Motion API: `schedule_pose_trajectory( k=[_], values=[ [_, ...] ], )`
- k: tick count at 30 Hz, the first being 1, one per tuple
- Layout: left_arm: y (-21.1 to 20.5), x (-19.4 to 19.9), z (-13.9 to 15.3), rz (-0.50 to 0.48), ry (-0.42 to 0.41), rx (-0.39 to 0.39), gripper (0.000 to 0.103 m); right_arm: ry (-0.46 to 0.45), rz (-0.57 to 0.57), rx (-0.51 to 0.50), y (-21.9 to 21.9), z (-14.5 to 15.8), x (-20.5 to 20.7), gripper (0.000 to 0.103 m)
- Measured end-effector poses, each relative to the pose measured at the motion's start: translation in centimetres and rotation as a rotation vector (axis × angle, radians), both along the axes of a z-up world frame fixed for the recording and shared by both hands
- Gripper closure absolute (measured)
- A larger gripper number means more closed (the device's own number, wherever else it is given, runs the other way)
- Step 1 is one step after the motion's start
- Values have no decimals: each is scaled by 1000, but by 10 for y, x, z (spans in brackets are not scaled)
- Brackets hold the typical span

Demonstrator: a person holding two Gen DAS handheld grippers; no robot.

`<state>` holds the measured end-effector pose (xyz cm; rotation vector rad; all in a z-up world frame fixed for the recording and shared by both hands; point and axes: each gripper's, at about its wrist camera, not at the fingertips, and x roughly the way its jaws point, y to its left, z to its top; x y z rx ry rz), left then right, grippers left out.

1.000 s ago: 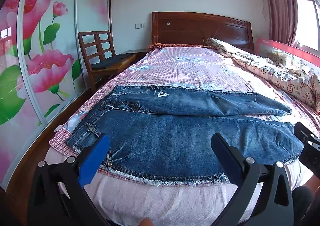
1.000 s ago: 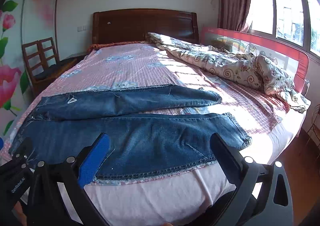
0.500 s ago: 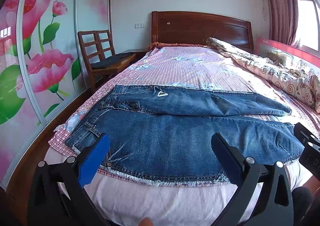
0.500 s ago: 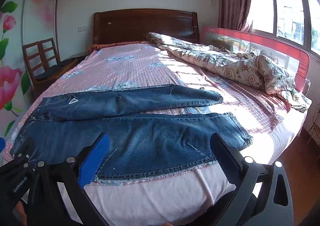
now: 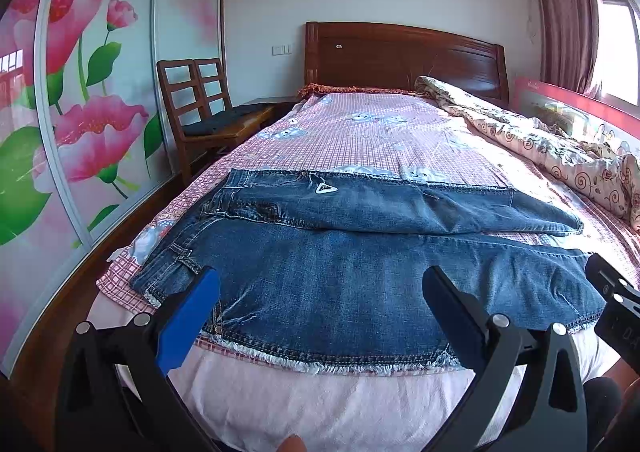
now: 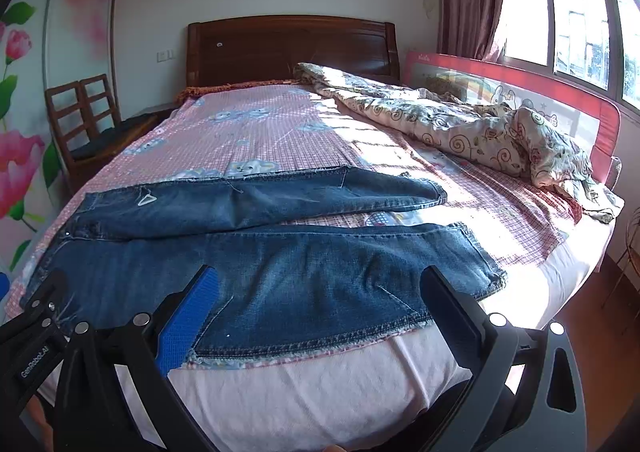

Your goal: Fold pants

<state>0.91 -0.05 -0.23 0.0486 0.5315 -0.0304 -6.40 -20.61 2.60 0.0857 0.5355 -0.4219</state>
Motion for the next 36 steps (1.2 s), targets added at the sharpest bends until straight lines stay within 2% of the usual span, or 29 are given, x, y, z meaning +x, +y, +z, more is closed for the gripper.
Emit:
schedule_pose_trajectory(
  k=[10, 22, 30, 36],
  values=[
    [-1, 0, 0, -2, -5, -1, 2, -11, 3, -5, 2, 0, 1, 3],
    [-1, 1, 1, 0, 6, -11, 2, 60, 5, -21, 0, -1, 3, 3],
    [0, 2, 1, -1, 12, -14, 2, 23, 5, -28, 1, -1, 2, 3],
    [-1, 2, 1, 2, 1, -6, 2, 35, 5, -25, 1, 0, 3, 3]
  ],
)
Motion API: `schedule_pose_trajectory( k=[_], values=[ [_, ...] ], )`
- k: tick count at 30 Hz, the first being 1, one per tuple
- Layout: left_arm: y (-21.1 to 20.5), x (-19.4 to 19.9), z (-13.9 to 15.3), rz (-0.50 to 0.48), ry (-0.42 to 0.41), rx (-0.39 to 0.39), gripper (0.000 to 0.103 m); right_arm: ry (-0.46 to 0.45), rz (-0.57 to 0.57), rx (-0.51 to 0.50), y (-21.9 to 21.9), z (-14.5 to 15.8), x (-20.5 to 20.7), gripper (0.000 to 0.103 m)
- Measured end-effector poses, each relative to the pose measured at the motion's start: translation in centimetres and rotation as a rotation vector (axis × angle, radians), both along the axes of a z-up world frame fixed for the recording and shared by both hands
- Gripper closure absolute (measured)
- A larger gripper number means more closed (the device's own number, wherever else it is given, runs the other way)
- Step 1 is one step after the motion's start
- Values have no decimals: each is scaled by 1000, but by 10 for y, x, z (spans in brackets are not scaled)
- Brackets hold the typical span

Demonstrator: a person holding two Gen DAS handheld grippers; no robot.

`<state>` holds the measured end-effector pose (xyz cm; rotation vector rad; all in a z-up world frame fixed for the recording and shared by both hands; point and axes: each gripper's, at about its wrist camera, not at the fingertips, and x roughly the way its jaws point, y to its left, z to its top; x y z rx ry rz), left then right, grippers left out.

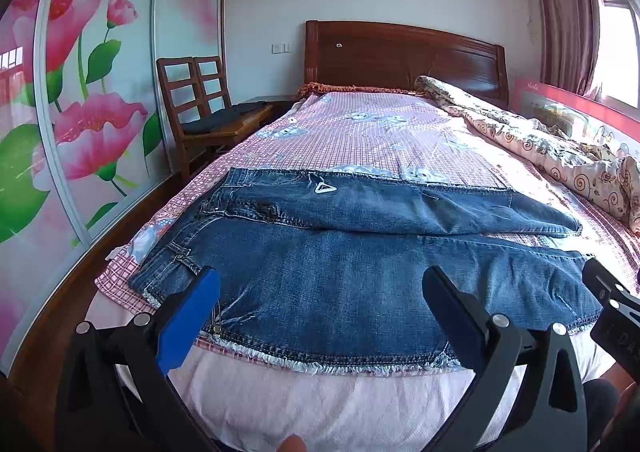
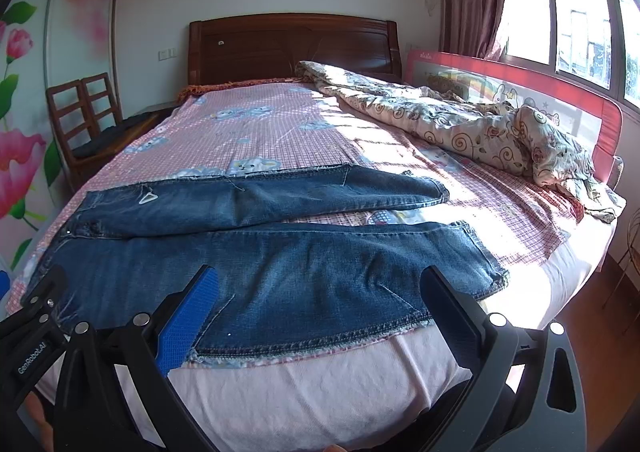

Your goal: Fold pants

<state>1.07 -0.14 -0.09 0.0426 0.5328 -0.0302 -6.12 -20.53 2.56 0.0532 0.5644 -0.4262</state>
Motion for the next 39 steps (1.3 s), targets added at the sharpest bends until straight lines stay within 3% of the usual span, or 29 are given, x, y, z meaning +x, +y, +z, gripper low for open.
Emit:
schedule_pose_trajectory(
  k=[18, 28, 34, 39],
  values=[
    [-1, -1, -1, -2, -16, 21, 2, 14, 1, 18, -2, 0, 0, 3],
    [1, 9, -9, -4, 19, 21, 2, 9, -4, 11, -7, -11, 5, 3],
    [26, 54, -9, -132, 119, -28, 2, 67, 13, 13, -16, -21, 16, 3],
    [68, 138, 6, -250, 217, -39, 2, 109, 43, 47, -27, -21, 37, 3]
  ],
)
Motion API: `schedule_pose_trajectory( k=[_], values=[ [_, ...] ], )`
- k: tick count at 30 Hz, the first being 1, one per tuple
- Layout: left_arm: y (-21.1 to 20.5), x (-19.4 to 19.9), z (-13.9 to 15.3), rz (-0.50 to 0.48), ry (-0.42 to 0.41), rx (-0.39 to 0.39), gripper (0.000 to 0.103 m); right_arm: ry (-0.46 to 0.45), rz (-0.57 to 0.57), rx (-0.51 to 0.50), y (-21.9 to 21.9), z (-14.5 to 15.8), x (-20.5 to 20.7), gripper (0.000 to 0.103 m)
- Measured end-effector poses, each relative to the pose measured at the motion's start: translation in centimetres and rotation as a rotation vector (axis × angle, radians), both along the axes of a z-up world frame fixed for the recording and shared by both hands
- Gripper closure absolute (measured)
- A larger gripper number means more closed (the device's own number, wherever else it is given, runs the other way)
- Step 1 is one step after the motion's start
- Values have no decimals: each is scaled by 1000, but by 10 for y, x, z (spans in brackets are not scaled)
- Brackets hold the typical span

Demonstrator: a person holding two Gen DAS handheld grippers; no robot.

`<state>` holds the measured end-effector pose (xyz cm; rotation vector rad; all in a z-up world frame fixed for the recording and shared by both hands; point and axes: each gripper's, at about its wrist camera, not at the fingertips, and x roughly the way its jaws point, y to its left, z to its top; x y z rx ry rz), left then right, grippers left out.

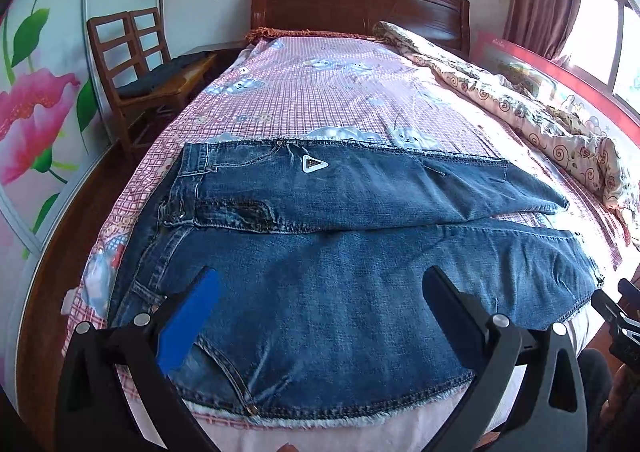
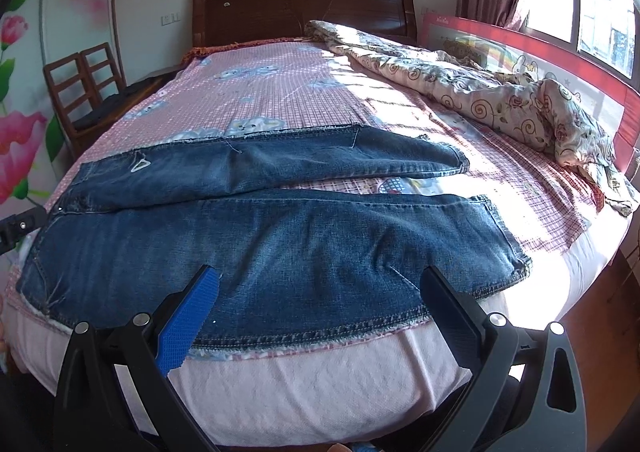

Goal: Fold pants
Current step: 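Grasp the jeans waistband with the left gripper while the right gripper grasps the leg hems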

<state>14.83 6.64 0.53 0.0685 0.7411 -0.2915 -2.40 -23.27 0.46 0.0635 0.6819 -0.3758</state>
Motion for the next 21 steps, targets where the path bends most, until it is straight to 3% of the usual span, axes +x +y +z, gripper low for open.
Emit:
schedule_pose_trajectory(
  k=[7, 9, 11, 14, 15, 18, 20, 21],
  values=[
    [78, 163, -10, 2, 233, -4, 2, 49, 43, 45, -1, 3, 34, 3],
    [99, 206, -20, -27, 323, -76, 2, 69, 54, 71, 1, 3, 45, 3],
    [116, 245, -34, -56, 415, -214, 2, 81, 70, 81, 5, 4, 55, 3],
    [130, 286, -53, -80, 480, -371, 2, 97, 101, 93, 13, 8, 71, 3],
    [133, 299, -61, -79, 512, -391, 2, 101, 108, 85, 14, 9, 77, 3],
    [135, 325, -79, -76, 568, -423, 2, 98, 120, 85, 18, 15, 89, 3],
    [137, 335, -86, -48, 558, -367, 2, 97, 121, 104, 19, 18, 97, 3],
    [138, 339, -89, -53, 565, -375, 2, 98, 123, 118, 19, 18, 101, 3]
  ],
)
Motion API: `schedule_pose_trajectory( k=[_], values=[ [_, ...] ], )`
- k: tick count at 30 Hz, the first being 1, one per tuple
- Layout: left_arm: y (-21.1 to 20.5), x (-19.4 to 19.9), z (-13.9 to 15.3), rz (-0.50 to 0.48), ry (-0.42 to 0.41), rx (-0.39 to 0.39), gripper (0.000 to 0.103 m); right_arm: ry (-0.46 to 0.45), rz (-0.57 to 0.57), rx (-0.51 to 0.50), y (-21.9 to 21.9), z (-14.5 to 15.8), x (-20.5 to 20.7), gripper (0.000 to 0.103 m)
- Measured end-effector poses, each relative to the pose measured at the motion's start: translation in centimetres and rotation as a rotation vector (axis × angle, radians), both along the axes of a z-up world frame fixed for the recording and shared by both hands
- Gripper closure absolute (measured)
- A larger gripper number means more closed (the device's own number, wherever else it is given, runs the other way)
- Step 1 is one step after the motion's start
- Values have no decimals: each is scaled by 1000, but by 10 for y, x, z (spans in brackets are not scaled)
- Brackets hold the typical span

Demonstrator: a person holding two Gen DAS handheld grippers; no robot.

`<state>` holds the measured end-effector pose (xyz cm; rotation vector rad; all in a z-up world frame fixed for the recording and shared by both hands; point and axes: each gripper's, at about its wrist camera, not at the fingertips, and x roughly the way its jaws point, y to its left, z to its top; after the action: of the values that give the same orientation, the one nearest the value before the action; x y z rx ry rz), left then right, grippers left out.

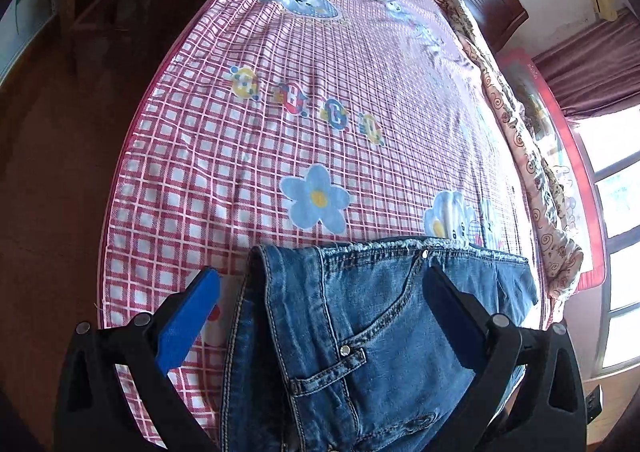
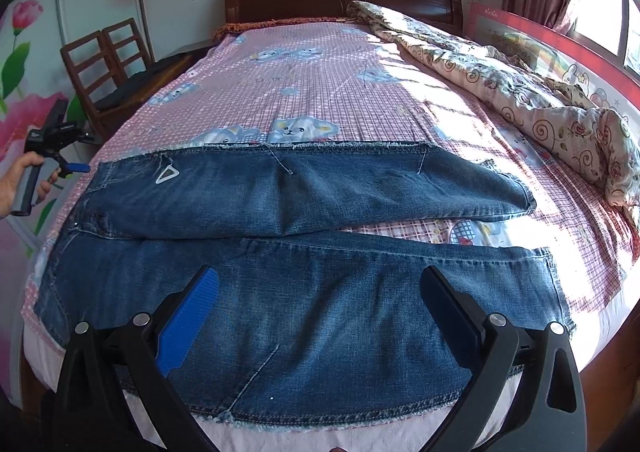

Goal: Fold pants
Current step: 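Grasp the jeans waistband with the left gripper while the right gripper grasps the leg hems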

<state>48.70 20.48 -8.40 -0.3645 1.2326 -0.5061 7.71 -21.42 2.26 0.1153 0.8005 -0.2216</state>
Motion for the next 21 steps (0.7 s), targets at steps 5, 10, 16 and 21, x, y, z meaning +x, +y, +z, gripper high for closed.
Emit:
schedule_pose_trajectory(
  k=[5, 10, 16, 21],
  values=[
    [-4, 9, -26, -48, 81, -4, 2, 12, 6, 17, 7, -5, 14, 3],
    [-3, 11, -26, -26, 102, -99, 2, 23, 26, 4, 11, -7, 15, 3],
    [-16, 10, -27, -59, 129, -75, 4, 39, 4, 35, 4, -14, 13, 3],
    [-5, 8, -31, 2, 113, 24, 68, 24, 16, 37, 3, -13, 10, 3]
  ],
)
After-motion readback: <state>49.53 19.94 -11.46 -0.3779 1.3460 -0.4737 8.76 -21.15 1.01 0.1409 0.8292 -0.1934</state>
